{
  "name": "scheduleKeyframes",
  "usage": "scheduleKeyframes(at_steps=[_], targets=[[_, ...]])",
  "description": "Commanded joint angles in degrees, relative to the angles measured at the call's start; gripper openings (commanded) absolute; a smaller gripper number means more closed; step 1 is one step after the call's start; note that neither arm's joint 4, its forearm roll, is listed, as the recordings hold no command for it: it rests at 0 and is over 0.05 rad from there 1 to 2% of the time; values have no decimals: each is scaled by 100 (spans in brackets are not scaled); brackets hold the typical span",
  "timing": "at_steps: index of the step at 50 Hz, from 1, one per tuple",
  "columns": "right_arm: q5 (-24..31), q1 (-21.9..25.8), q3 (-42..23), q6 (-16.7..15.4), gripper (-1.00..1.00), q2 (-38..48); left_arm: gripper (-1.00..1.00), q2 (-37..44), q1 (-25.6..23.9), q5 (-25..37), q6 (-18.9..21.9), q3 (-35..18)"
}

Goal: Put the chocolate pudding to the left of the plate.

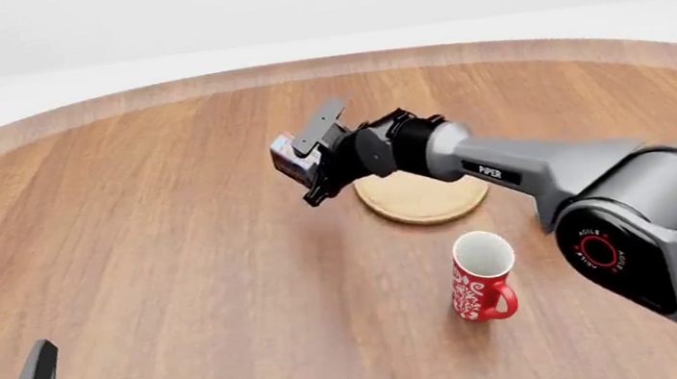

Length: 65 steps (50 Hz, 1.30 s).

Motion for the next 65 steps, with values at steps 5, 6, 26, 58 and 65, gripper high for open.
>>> scheduleKeyframes(at_steps=[5,6,26,58,65], targets=[[-25,27,-134,89,-100,310,100,0,0,0,0,0],[-29,34,-131,86,-100,316,100,0,0,0,0,0],[167,-140,-757,21,-100,888,100,0,0,0,0,0],[357,-373,-1136,-174,100,1245,100,0,0,0,0,0],[282,-358,-1004,-169,100,1152,100,0,0,0,0,0]])
